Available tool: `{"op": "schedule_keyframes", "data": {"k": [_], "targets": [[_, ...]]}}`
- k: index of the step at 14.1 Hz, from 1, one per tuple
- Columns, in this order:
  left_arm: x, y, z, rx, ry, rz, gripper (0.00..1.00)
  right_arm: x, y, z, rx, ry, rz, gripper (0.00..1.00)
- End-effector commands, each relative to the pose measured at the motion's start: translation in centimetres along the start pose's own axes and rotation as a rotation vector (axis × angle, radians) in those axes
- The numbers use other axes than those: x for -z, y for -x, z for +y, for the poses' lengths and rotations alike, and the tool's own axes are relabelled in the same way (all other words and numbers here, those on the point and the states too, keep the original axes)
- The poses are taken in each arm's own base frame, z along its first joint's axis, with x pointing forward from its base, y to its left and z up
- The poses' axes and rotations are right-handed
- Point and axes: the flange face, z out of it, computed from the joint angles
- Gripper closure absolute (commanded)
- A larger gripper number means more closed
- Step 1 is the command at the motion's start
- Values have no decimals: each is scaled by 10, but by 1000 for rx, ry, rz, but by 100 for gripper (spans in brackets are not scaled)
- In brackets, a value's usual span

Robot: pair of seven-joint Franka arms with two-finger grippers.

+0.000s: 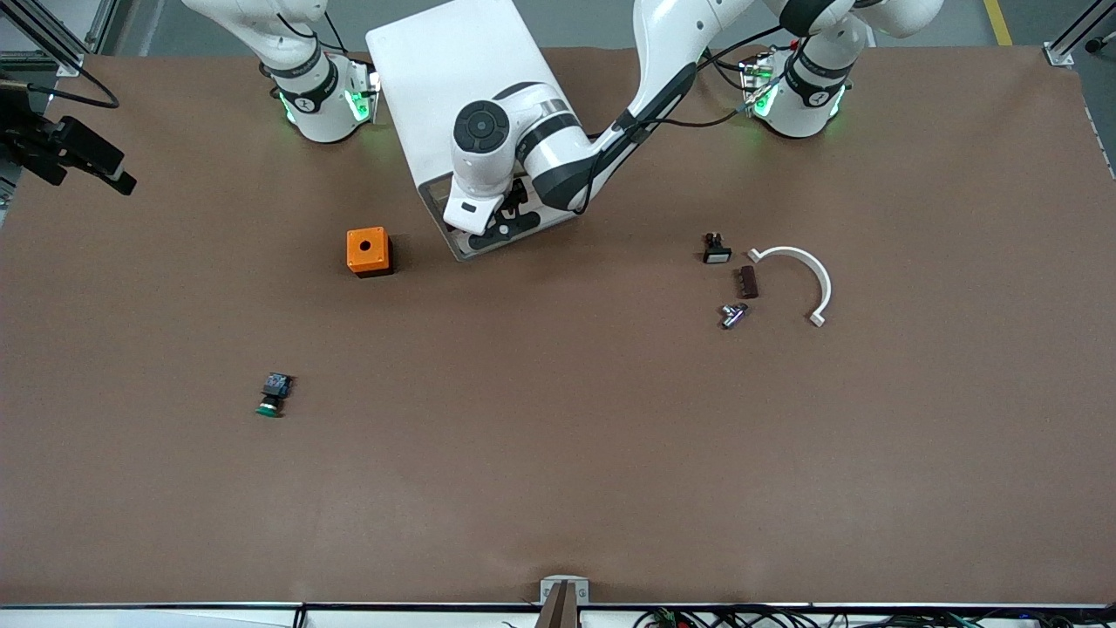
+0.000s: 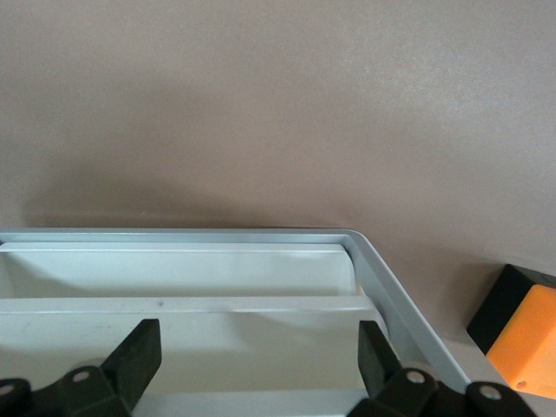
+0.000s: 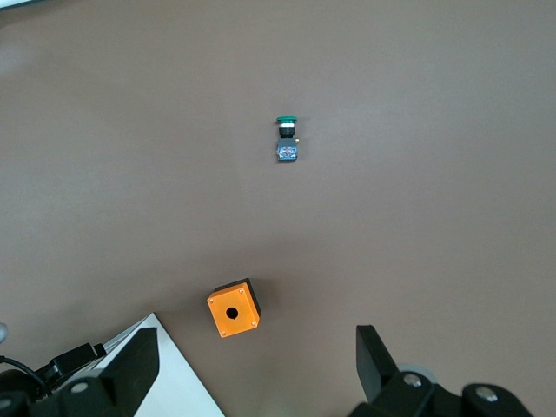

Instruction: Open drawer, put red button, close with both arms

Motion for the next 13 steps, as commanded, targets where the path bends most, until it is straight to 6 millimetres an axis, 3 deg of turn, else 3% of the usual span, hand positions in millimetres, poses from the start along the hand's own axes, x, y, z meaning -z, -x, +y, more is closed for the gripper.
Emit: {"op": "schedule_keyframes", "data": {"k": [1,3,7,11,13], "targets": [[14,-28,-3,-5,24,25,0,7,-4,0,-18,9,9,0],[42,-97,-15,-27,51,44,0,6,-5,-1,-18,7,7,0],[87,-210,-54,-124,68,72,0,7,-5,2,-22,5,10,0],[124,-306,-108,-144,58,125,0,9,-5,2,-22,4,15,0],[139,-332,-129,-146,23,167,0,10,-5,3,-25,4,16,0]]}}
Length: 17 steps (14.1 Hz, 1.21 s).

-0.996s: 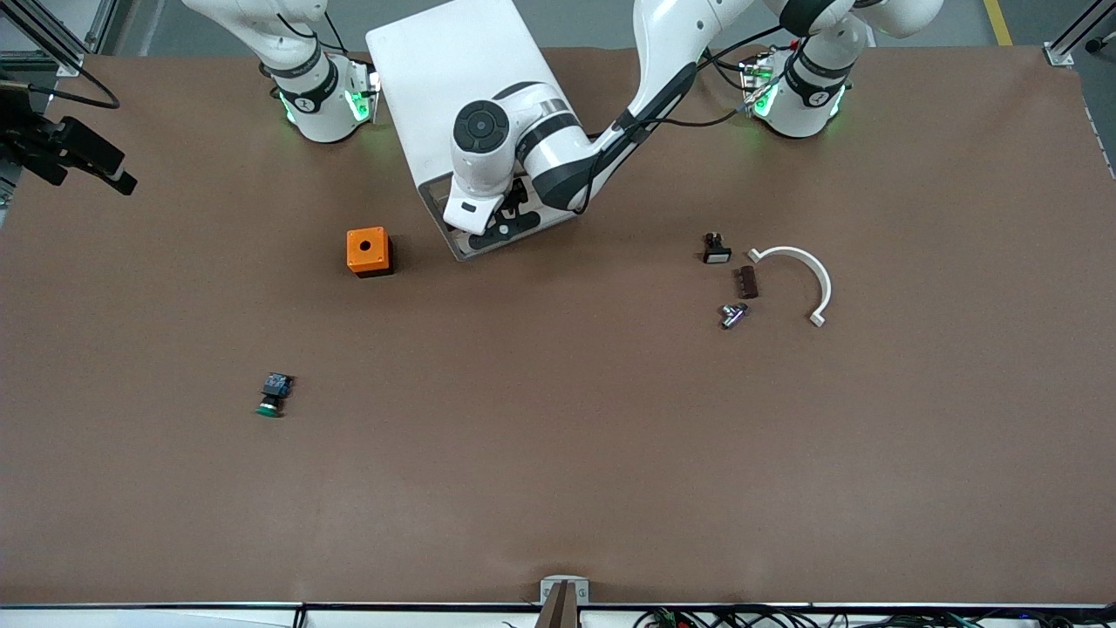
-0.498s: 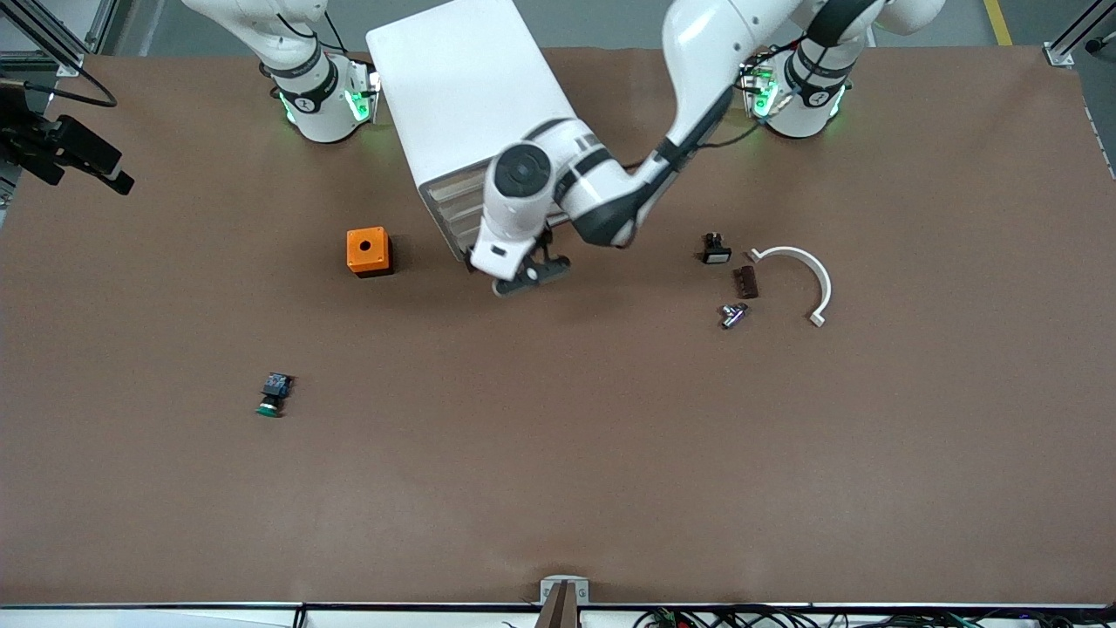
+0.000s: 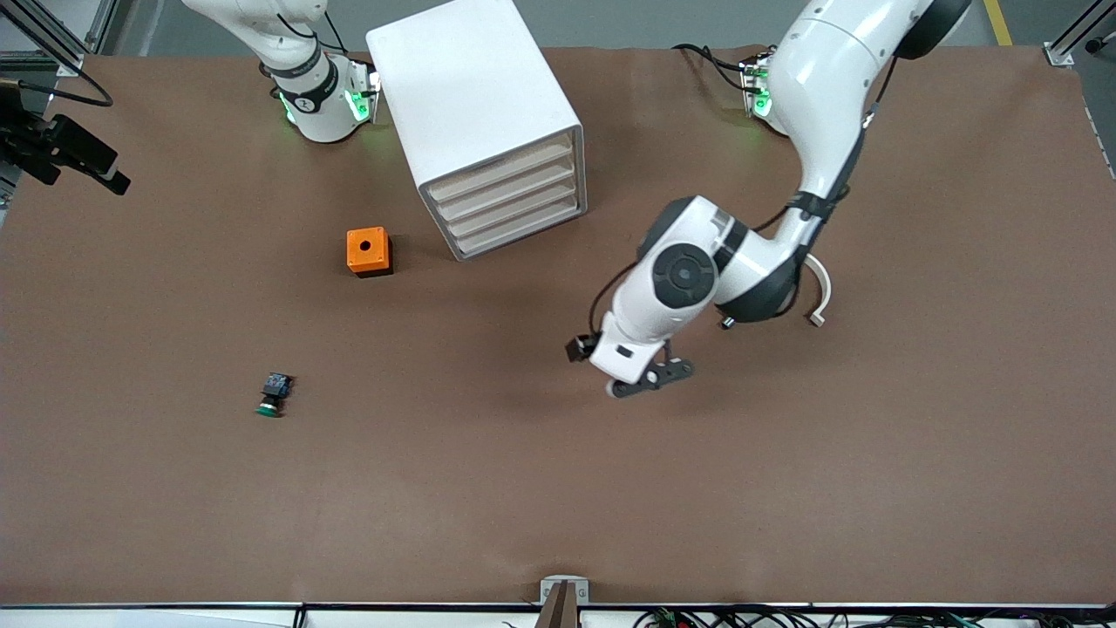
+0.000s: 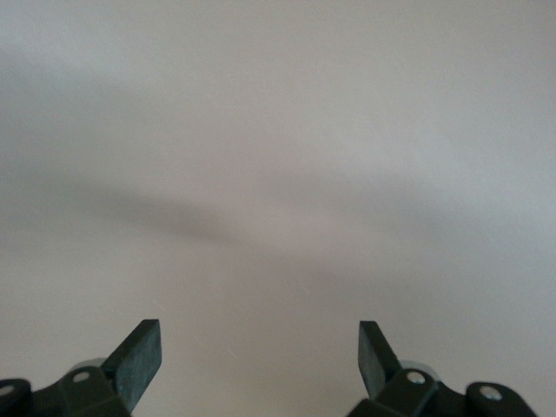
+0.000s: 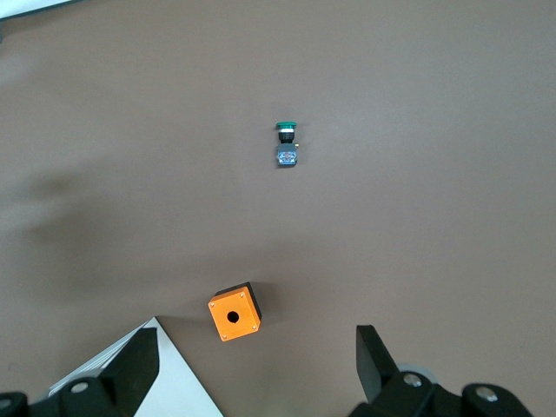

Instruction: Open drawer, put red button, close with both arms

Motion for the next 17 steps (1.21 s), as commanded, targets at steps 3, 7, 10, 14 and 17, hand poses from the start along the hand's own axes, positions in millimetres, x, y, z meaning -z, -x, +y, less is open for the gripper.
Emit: {"op": "schedule_keyframes", "data": {"k": [3,7,10,14,17], "targets": [[45,-43,-57,-51,-69,23,0,6,-3,1,-19,8,7,0],[95,-99,-136,-244,-157,60,0,0,-8,5,-27,10,-4,0],[153,-125,-205,-306,-184,40,0,-11,-16,5,-26,15,-21,0],[218,-126,-259,-319,-211,35,0,-23,-26,12,-36,22,-45,0],[258,-116,-285,-308,-195,17,0,-23,-33,32,-70,19,-46,0]]}}
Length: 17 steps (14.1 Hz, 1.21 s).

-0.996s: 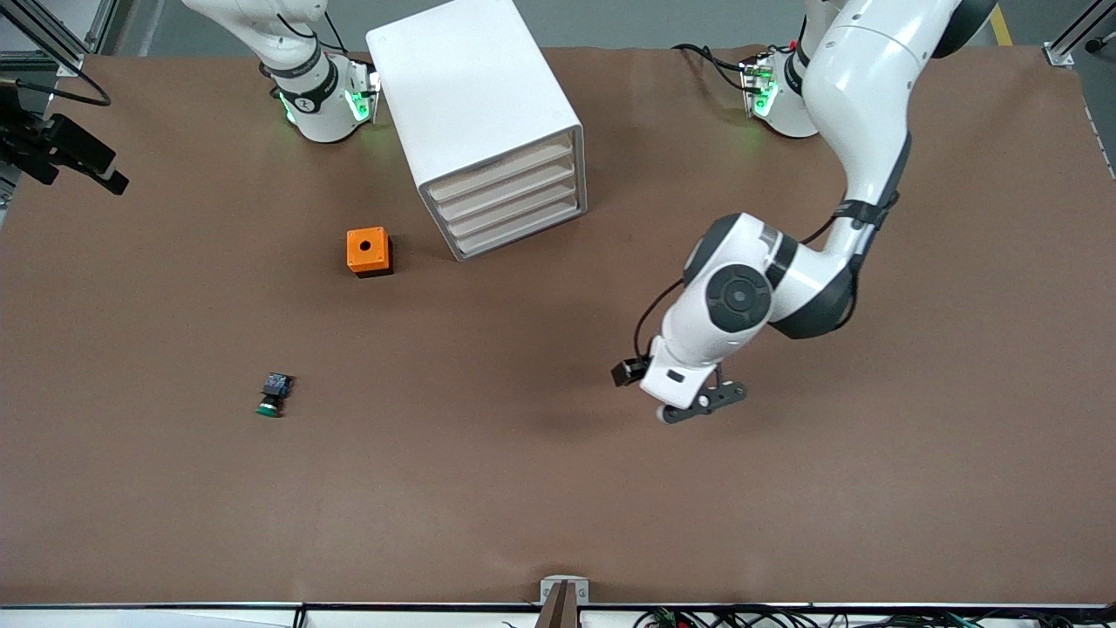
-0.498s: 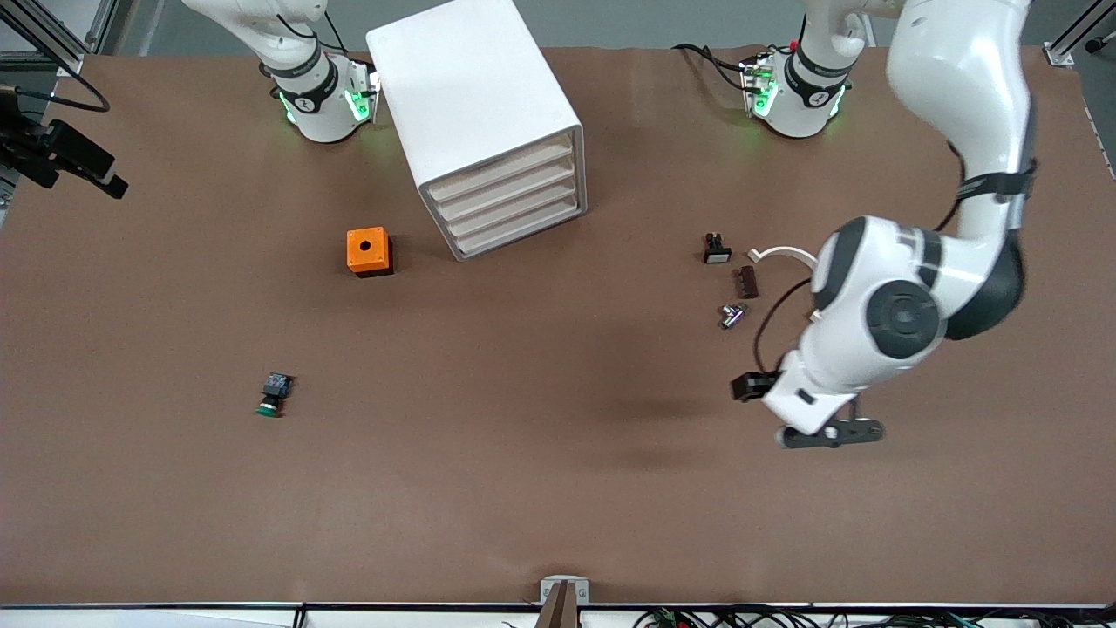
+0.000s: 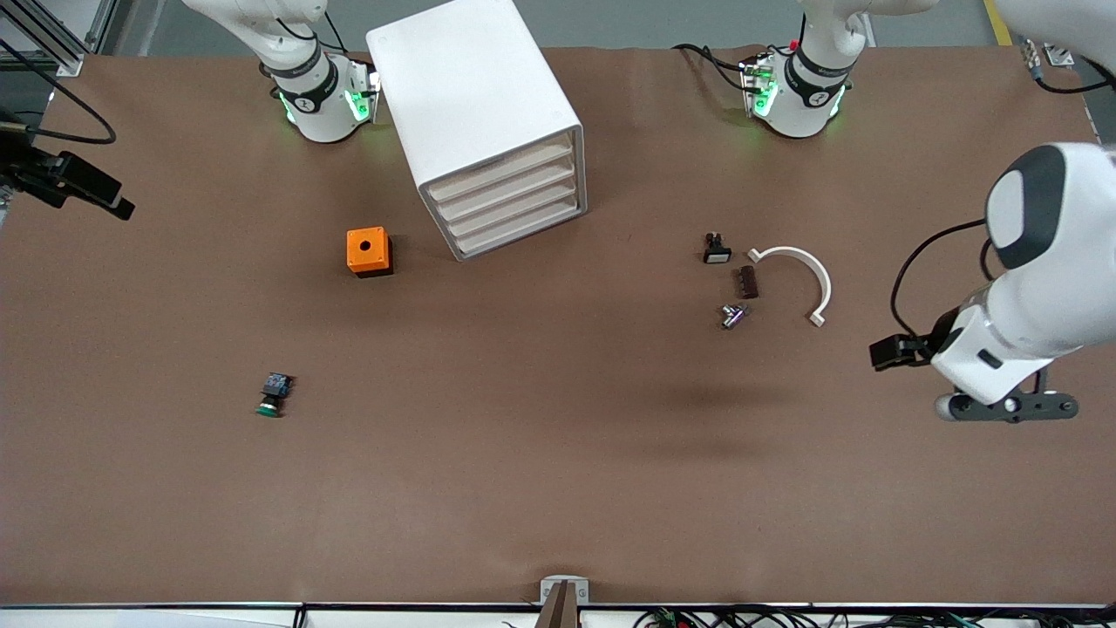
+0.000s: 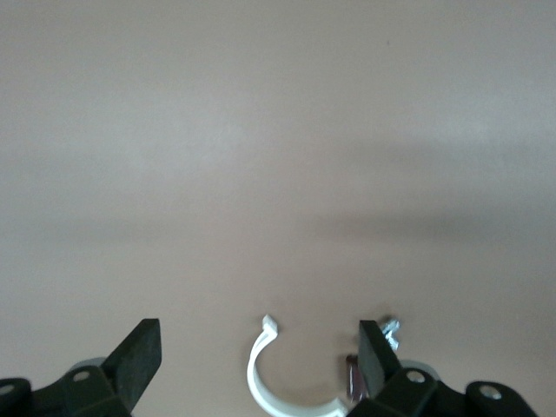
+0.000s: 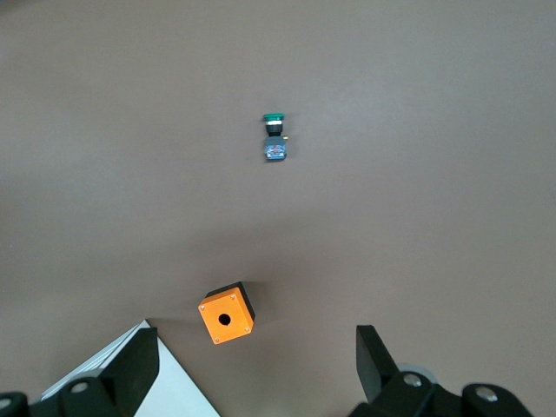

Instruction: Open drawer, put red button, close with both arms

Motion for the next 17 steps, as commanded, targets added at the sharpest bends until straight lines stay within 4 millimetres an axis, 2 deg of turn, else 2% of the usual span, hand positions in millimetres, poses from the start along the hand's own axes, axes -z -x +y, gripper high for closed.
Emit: {"op": "schedule_keyframes", "data": {"k": [1,3,6,8,10,13,15,17], "targets": [[43,24,-20,12,17,12,0,9,-7,13,-29,8,10,0],[74,41,-26,29,23,38,0,10,-5,3,-15,11,11,0],[101,71,-35,100,52,-8,0,9,-4,-3,1,14,8,0],[108,83,-38,104,72,-2,0,10,-2,-10,8,17,9,0],[111,90,-39,101,75,27,0,14,-1,-9,10,41,13,0],[103,113,-41,86,81,73,0,16,0,-15,27,87,25,0],[105,110,-40,80,79,81,0,28,1,-19,32,80,54,0],[113,102,-35,78,70,100,0,32,0,-20,32,76,64,0]]}}
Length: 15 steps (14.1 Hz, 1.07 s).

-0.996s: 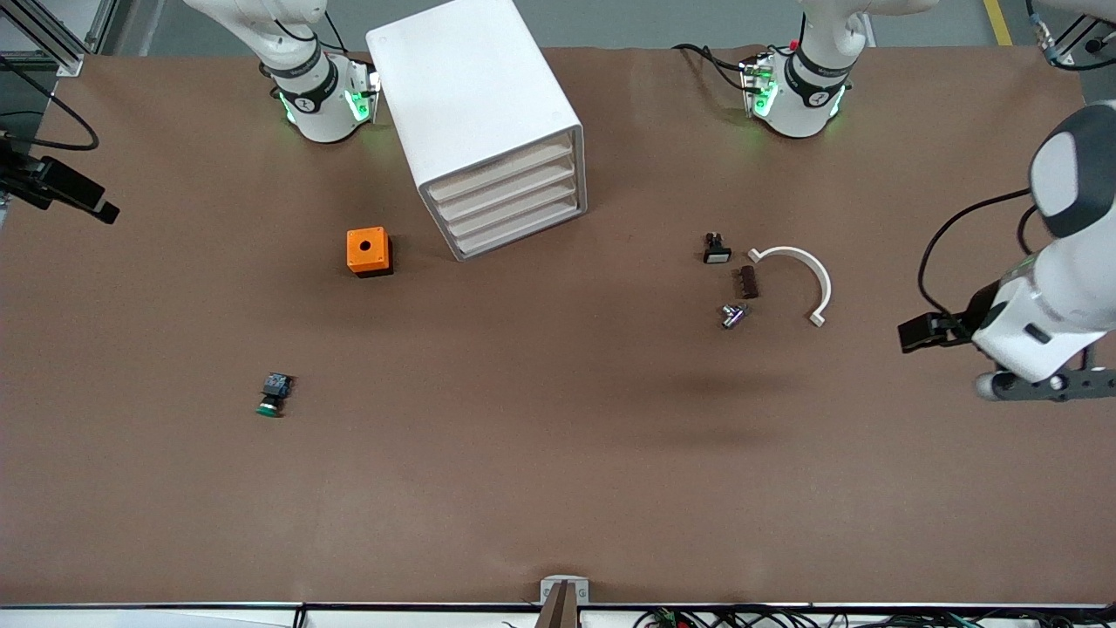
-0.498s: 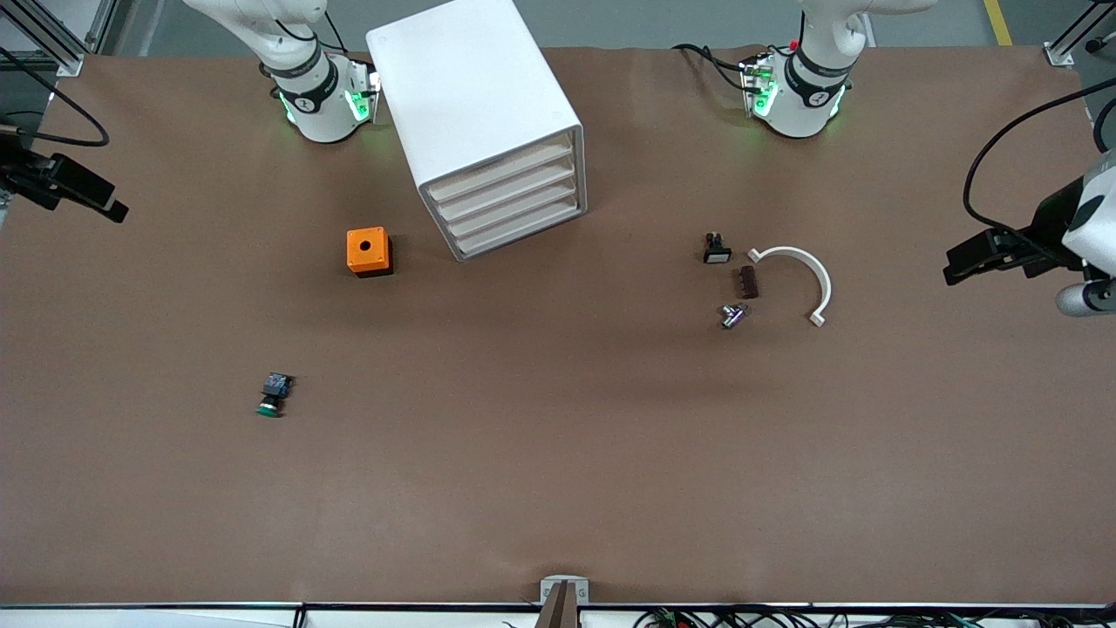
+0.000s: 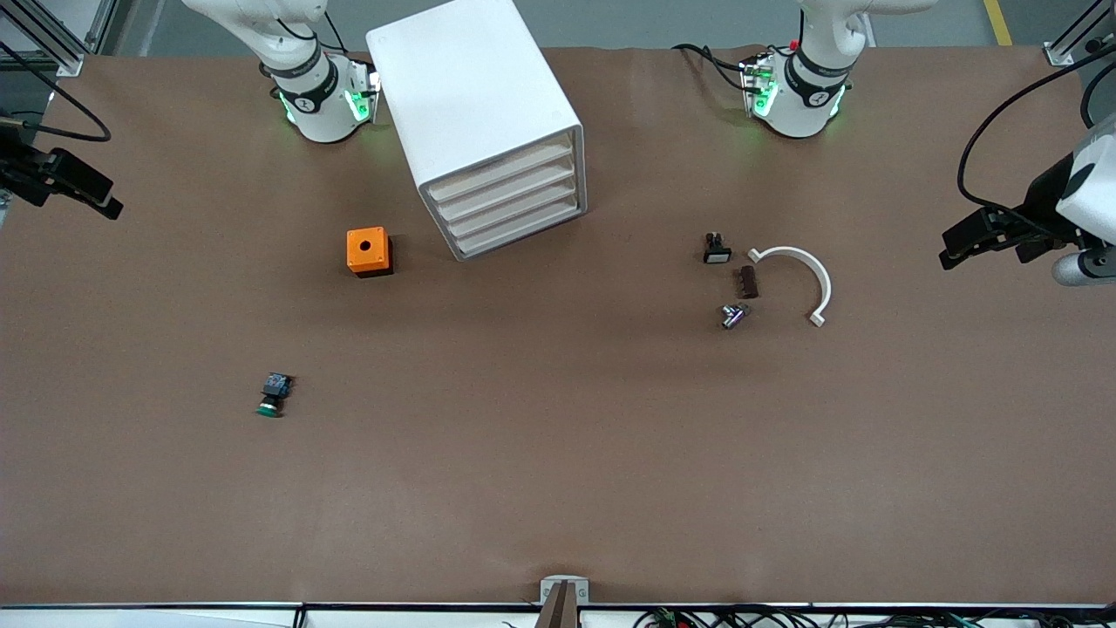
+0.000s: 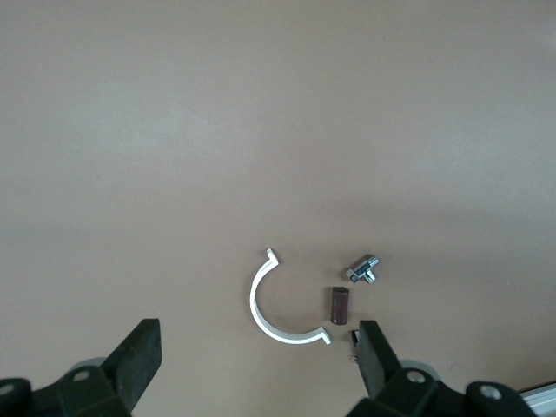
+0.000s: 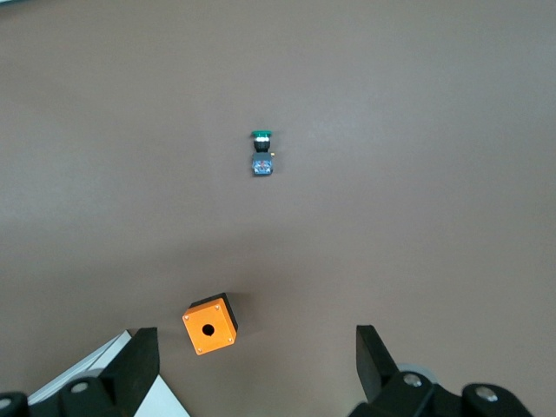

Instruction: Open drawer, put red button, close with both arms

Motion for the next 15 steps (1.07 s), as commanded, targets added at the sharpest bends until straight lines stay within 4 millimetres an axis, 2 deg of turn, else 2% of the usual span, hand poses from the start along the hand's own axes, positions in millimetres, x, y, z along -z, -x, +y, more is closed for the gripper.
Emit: {"op": "schedule_keyframes", "data": {"k": [1,5,11,15], "targets": [[10,-3,6,-16,5,29,0,11,-2,-2,-13,10,16,0],[15,-3,6,-16,5,34,0,8,-7,3,-24,5,14,0],[24,3,16,-50,-8,34,0,-2,-9,-24,28,17,-1,0],[25,2,14,-71,-12,34,0,-3,-13,-18,17,7,-4,0]]}}
